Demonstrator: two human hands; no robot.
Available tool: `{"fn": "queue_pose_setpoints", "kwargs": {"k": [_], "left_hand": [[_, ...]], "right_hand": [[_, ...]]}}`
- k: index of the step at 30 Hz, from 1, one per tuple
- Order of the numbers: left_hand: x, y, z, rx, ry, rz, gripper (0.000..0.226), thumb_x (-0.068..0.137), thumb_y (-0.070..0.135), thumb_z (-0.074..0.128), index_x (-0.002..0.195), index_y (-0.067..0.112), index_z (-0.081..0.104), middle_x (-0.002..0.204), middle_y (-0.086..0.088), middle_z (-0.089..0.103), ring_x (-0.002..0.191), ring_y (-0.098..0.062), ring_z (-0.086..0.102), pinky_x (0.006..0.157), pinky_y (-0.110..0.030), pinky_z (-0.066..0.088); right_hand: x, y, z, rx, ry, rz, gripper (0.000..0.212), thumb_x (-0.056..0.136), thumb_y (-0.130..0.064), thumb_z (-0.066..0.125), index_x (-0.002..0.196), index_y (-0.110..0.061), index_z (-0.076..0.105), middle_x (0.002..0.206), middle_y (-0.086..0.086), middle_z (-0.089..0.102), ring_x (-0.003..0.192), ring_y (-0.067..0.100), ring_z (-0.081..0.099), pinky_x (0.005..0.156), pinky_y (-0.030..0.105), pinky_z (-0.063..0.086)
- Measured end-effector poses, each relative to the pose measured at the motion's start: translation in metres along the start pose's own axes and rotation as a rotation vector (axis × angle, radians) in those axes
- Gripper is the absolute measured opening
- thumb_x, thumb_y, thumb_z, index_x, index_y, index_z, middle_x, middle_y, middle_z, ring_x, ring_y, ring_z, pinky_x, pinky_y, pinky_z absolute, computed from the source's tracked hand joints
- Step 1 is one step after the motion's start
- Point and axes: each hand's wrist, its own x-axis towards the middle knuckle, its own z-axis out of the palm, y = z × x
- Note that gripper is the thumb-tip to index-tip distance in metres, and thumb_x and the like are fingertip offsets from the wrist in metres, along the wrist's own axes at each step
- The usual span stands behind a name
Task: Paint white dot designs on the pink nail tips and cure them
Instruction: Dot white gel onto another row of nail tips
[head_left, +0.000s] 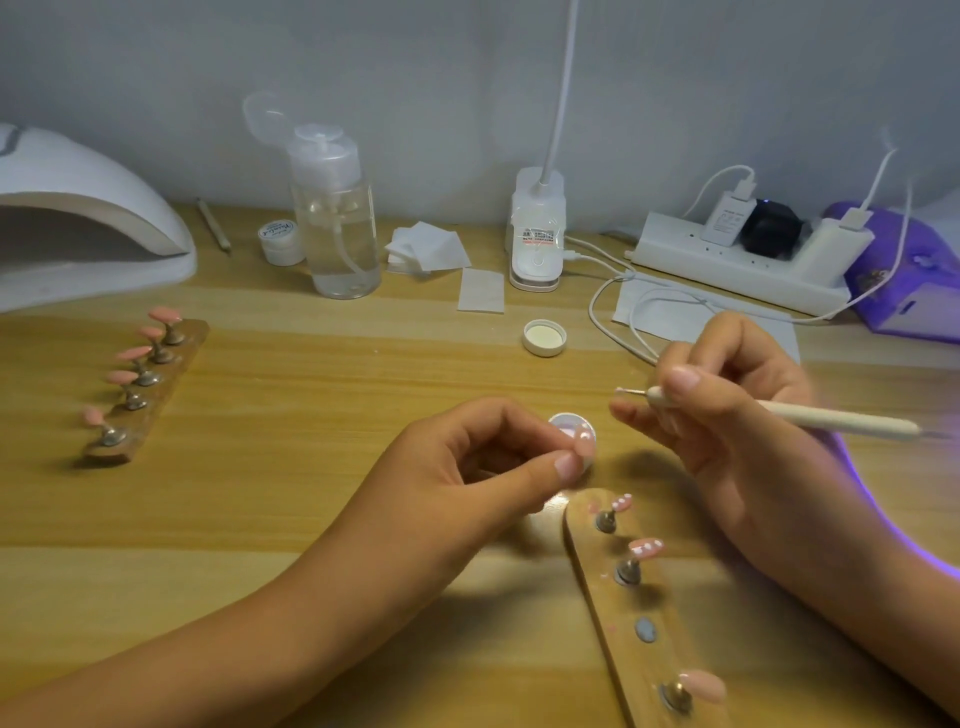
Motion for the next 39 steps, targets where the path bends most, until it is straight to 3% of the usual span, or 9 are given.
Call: {"fn": "queue_pose_setpoints", "kwargs": {"k": [6,11,39], "left_hand": [[-0.0004,-0.0028,0.0009,0.082,-0.036,-0.001,0.011,0.076,0.026,0.072,0.084,0.019,0.072,0.081,-0.008,0.071,0.072,-0.007,0.058,0.066,-0.018,0.046],[-0.0003,-0.0026,0.0012,0.068,-0.035,-0.003,0.008,0.076,0.025,0.072,0.082,0.02,0.073,0.074,0.007,0.069,0.068,-0.004,0.056,0.062,-0.013,0.044],[0.0,-0.0022,0.0005,0.088,-0.038,0.005,0.006,0.076,0.026,0.071,0.081,0.023,0.073,0.073,0.009,0.069,0.067,-0.001,0.056,0.061,-0.011,0.043]], "right_hand": [[-0.0023,-0.0015,0.0084,0.076,-0.071,0.053,0.018,0.077,-0.013,0.062,0.063,-0.02,0.053,0.057,-0.004,0.051,0.052,0.005,0.05,0.072,0.036,0.058],[-0.0033,-0.0028,0.0106,0.075,-0.083,0.087,0.016,0.072,-0.013,0.062,0.062,-0.019,0.052,0.056,-0.001,0.049,0.049,0.004,0.047,0.058,0.022,0.055],[-0.0032,-0.0027,0.0116,0.05,-0.107,0.087,0.016,0.074,-0.014,0.062,0.063,-0.02,0.053,0.057,-0.003,0.051,0.052,0.003,0.051,0.06,0.021,0.055]]}}
